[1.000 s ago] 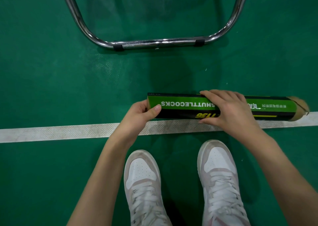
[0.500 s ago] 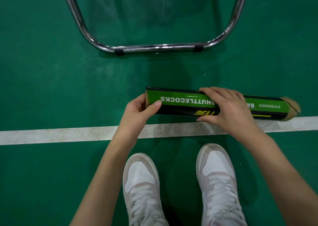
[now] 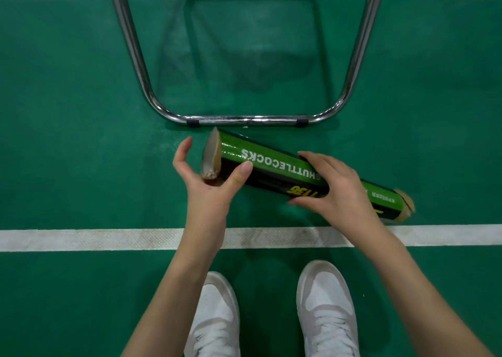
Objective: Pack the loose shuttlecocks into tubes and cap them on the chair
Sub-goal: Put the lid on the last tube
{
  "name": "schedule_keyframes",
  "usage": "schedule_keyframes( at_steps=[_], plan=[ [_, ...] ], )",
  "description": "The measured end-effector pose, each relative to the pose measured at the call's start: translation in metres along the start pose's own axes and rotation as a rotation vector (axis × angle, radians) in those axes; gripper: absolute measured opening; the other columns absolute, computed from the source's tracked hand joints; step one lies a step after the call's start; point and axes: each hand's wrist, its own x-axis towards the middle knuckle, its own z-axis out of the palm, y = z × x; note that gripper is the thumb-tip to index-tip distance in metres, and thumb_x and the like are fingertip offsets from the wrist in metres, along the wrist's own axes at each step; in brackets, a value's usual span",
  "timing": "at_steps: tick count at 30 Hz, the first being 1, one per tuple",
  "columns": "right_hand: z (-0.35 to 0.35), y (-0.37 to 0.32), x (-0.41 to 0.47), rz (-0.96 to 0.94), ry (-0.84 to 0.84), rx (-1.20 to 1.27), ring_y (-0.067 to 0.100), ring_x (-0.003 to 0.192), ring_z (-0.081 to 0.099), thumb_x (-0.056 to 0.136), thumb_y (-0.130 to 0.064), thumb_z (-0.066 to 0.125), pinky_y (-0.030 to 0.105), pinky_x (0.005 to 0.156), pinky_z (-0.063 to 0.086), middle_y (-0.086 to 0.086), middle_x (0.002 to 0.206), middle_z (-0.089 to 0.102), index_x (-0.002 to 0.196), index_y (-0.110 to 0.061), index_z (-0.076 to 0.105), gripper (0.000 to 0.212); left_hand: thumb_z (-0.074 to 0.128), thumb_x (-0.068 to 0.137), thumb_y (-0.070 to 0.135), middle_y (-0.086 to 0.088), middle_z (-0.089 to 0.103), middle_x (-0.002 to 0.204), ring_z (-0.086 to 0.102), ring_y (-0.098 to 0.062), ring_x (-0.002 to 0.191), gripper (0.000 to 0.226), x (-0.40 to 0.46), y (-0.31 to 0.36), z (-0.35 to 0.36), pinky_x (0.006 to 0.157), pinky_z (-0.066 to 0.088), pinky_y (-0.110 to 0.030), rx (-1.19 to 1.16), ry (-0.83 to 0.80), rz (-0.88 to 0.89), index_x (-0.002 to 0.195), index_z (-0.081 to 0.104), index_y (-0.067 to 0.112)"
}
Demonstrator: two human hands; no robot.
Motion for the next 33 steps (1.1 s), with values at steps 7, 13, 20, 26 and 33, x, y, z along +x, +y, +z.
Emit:
schedule_keyframes(
  at_steps=[7,13,20,26,33],
  plan=[
    [-0.048,-0.034,0.015,0.007,0.073,0.124,0.014,0.107,0.05,0.057,-0.036,0.084,0.03,0.093,0.039,-0.005,0.115,0.056,0.129,-0.021,0.049,0.082,0.08,0.056,0.02,-0.007,0.061,0.118,0.057,-0.019,0.113,0.086,0.007,0.056,0.035,0.103,0.042,-0.041,-0.062,-0.187,0.124,0.132,0.039,0.015],
    [-0.095,-0.072,0.026,-0.008,0.163,0.188,0.006,0.1,0.047,0.055,-0.034,0.086,0.023,0.083,0.039,-0.012,0.11,0.049,0.124,-0.026,0.046,0.08,0.082,0.052,0.03,-0.003,0.069,0.107,0.064,-0.016,0.104,0.08,-0.005,0.125,0.057,0.088,0.051,-0.029,0.081,-0.23,0.285,0.122,0.052,0.005],
    [-0.138,-0.114,0.019,-0.114,0.208,0.31,0.005,0.101,0.052,0.056,-0.04,0.084,0.025,0.085,0.043,-0.012,0.112,0.053,0.114,-0.04,0.038,0.073,0.082,0.049,0.036,0.004,0.069,0.106,0.063,-0.01,0.102,0.078,-0.035,0.196,0.075,0.088,0.05,-0.025,0.127,-0.218,0.459,0.119,0.054,0.016],
    [-0.171,-0.137,0.026,-0.206,0.107,0.3,0.003,0.111,0.047,0.062,-0.055,0.07,0.022,0.094,0.038,-0.012,0.121,0.049,0.126,-0.03,0.038,0.075,0.087,0.051,0.023,0.016,0.07,0.097,0.064,0.0,0.096,0.062,-0.046,0.252,0.094,0.08,0.047,-0.016,0.186,-0.251,0.514,0.104,0.057,0.031],
    [-0.242,-0.146,0.08,-0.264,0.233,0.146,0.012,0.1,0.055,0.089,-0.027,0.059,0.023,0.083,0.04,-0.006,0.106,0.056,0.111,-0.016,0.059,0.025,0.085,0.062,0.014,0.017,0.067,0.096,0.062,0.008,0.088,0.05,-0.049,0.302,0.104,0.073,0.046,-0.007,0.314,-0.236,0.586,0.097,0.055,0.035]
  ],
)
